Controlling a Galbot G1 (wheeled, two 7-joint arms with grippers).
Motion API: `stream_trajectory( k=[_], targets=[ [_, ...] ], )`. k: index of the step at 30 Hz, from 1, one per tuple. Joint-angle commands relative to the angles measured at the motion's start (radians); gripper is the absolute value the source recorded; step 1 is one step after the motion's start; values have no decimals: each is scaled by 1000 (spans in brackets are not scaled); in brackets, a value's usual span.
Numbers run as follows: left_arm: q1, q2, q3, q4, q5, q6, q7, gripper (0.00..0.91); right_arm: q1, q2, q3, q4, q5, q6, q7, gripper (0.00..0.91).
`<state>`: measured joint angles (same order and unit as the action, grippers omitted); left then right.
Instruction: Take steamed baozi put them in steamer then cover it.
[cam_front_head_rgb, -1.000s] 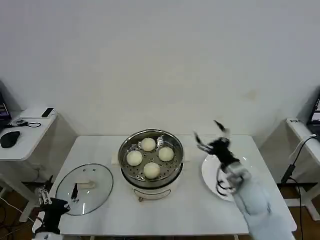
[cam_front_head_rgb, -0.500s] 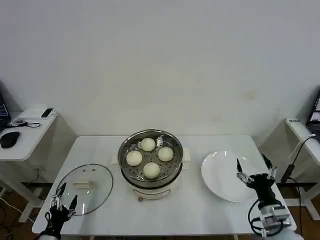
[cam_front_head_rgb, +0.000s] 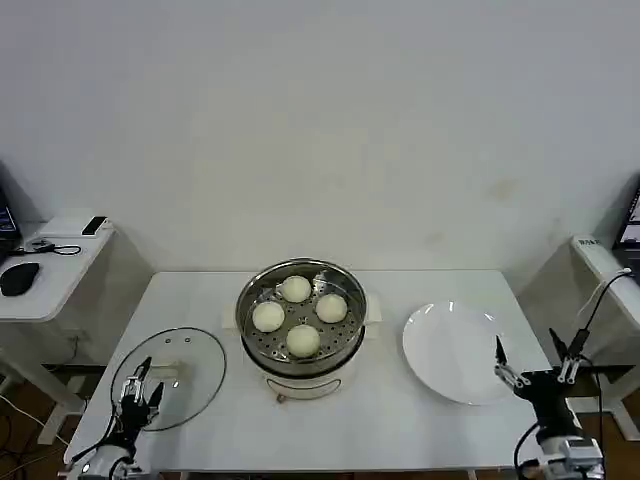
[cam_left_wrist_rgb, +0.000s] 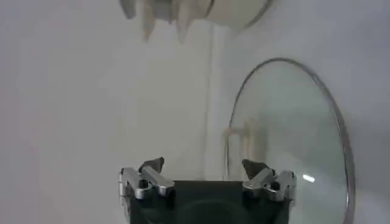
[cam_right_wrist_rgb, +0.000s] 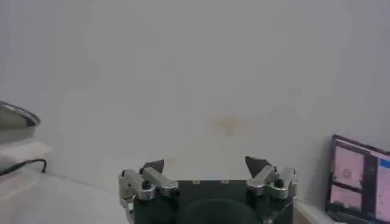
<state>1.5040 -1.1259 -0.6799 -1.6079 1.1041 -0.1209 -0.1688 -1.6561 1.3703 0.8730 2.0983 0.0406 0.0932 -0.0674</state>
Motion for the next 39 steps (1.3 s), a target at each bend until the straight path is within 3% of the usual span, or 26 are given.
stream_trajectory(
  k=[1, 23, 24, 25, 26, 39],
  targets=[
    [-128, 42, 48, 86, 33, 9, 8, 907, -33, 40, 22, 11, -38, 16, 1, 907],
    [-247, 91, 119, 189, -39, 17, 22, 907, -53, 99, 8, 21, -99, 34, -2, 907],
    [-252, 91, 122, 195, -43, 18, 19, 796, -53, 100, 8, 21, -99, 33, -2, 907],
    [-256, 90, 125, 200, -43, 18, 20, 151, -53, 101, 8, 21, -99, 33, -2, 907],
    [-258, 90, 127, 203, -45, 17, 17, 0, -53, 101, 8, 21, -100, 33, -2, 907],
    [-262, 85, 136, 214, -54, 16, 18, 0, -49, 106, -4, 16, -106, 31, 0, 907]
  ],
)
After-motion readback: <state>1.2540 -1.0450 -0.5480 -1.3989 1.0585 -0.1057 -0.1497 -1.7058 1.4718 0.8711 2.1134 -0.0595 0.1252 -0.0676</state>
